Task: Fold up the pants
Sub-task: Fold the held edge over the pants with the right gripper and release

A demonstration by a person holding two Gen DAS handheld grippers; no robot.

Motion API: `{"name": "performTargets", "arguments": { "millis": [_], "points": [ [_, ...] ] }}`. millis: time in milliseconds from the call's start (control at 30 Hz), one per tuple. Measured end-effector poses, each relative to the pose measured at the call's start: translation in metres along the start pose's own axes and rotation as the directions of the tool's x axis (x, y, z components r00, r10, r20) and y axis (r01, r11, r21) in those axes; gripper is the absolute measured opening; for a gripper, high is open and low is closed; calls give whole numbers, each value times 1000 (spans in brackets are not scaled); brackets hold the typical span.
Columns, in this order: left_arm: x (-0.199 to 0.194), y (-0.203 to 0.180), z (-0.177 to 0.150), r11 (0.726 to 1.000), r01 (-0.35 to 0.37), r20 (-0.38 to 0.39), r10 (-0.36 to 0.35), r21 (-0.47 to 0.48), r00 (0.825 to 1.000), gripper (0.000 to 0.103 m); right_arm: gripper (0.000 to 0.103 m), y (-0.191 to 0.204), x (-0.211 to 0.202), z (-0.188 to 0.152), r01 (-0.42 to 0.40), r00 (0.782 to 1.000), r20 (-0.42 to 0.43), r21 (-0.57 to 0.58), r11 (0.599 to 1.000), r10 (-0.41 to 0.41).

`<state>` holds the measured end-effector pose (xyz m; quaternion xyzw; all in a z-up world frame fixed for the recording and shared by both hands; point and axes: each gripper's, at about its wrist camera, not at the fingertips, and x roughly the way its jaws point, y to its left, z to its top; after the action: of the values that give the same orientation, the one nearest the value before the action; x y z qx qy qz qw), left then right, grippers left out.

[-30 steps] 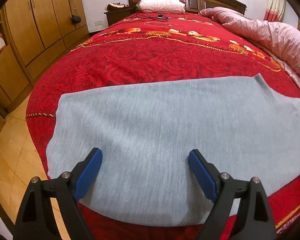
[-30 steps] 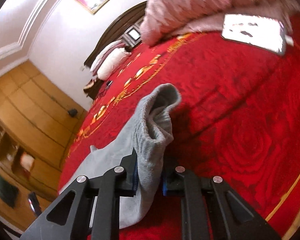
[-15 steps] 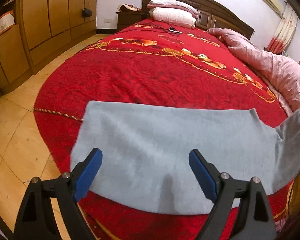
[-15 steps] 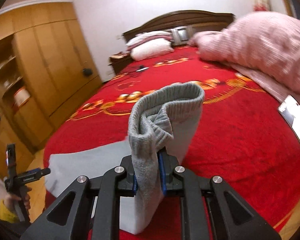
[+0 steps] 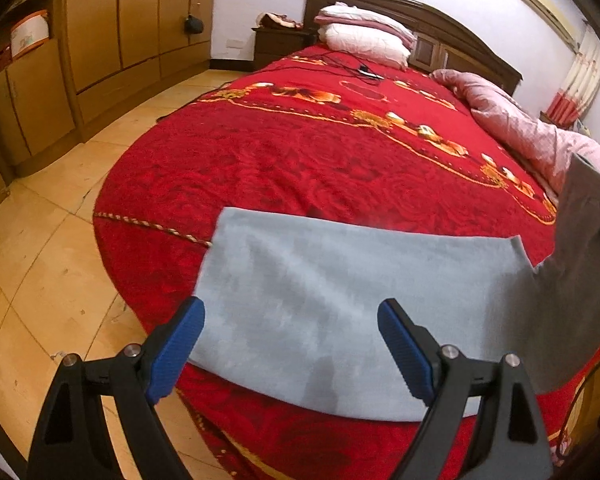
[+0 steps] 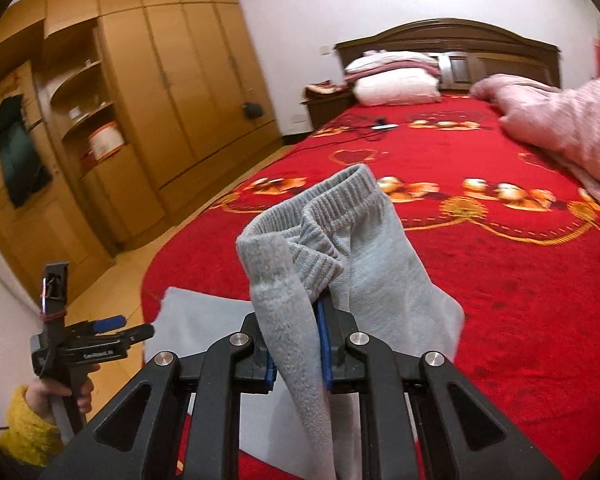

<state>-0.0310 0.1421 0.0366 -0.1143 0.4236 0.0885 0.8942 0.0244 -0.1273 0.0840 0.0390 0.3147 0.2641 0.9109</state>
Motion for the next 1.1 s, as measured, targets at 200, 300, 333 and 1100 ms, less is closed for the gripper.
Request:
{"name": "performTargets", "arguments": {
  "millis": [200, 300, 333, 1100],
  "points": [
    [-8, 26, -1, 999, -17, 22, 18, -47, 1000, 91, 17, 44, 32, 9, -67, 997, -45, -61, 996, 64],
    [-10, 40, -2, 997, -27, 27, 30, -73, 999, 91, 17, 67, 49, 12, -103, 993, -70, -92, 990, 97],
    [-10, 45, -3, 996, -30, 28, 32, -84, 999, 91, 17, 74, 54, 13, -113, 991, -77, -103, 988, 106],
    [0, 110, -30, 969, -58, -4, 58, -239, 998, 91, 23, 222, 200, -36, -331, 884, -439, -346, 878, 160]
  ]
}}
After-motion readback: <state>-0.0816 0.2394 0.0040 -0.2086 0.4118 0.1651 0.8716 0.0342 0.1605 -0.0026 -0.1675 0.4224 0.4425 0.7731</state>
